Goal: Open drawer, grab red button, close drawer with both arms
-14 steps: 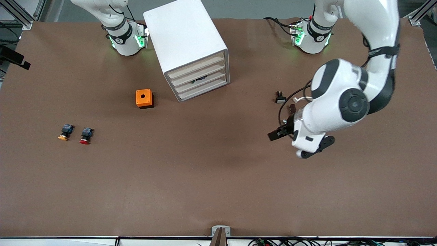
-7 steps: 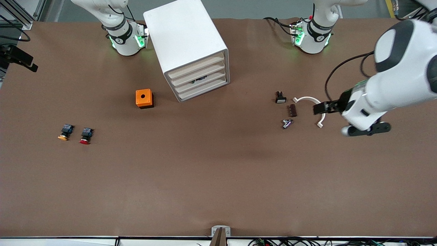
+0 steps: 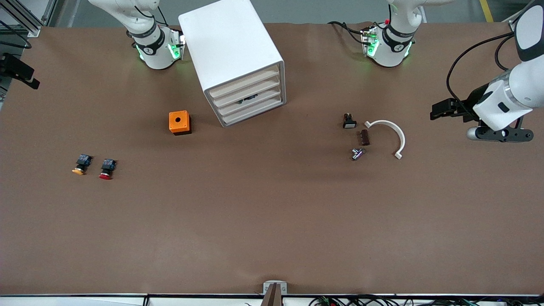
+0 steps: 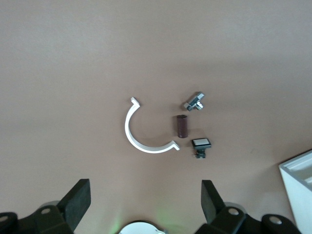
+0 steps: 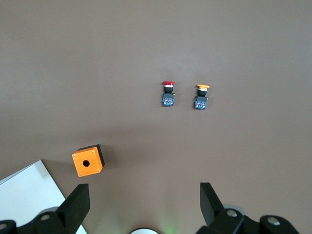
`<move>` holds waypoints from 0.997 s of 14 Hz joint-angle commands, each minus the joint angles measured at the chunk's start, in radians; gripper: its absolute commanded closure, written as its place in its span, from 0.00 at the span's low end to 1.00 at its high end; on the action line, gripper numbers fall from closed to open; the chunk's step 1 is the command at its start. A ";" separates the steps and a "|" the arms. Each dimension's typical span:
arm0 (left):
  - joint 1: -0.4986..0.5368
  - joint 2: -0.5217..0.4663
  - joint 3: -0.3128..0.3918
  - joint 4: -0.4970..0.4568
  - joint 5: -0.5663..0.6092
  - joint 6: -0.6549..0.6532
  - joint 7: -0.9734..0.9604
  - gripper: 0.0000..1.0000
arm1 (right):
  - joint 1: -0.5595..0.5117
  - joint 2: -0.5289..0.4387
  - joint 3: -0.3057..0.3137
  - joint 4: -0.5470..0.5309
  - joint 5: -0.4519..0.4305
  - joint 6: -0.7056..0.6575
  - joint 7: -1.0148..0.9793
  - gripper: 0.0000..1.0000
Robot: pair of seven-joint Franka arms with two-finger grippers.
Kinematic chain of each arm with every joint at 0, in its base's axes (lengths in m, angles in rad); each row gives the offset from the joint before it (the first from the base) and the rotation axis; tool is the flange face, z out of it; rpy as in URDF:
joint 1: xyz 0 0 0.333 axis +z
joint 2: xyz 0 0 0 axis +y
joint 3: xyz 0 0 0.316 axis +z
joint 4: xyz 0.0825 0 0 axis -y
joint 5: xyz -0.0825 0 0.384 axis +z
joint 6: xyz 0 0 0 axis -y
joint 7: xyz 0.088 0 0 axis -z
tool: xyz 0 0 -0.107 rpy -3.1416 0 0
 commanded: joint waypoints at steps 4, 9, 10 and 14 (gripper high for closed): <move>0.003 -0.033 -0.018 -0.001 0.070 0.030 0.018 0.00 | -0.024 -0.007 0.003 0.055 0.005 -0.021 -0.009 0.00; 0.008 -0.032 -0.013 0.080 0.070 0.023 0.005 0.00 | -0.016 -0.002 0.012 0.038 0.013 -0.044 -0.005 0.00; 0.008 -0.032 -0.012 0.096 0.070 0.019 0.001 0.00 | -0.016 -0.002 0.012 0.038 0.013 -0.044 -0.005 0.00; 0.010 -0.027 -0.005 0.158 0.068 0.017 0.002 0.00 | -0.022 -0.005 0.005 0.026 0.060 -0.060 -0.017 0.00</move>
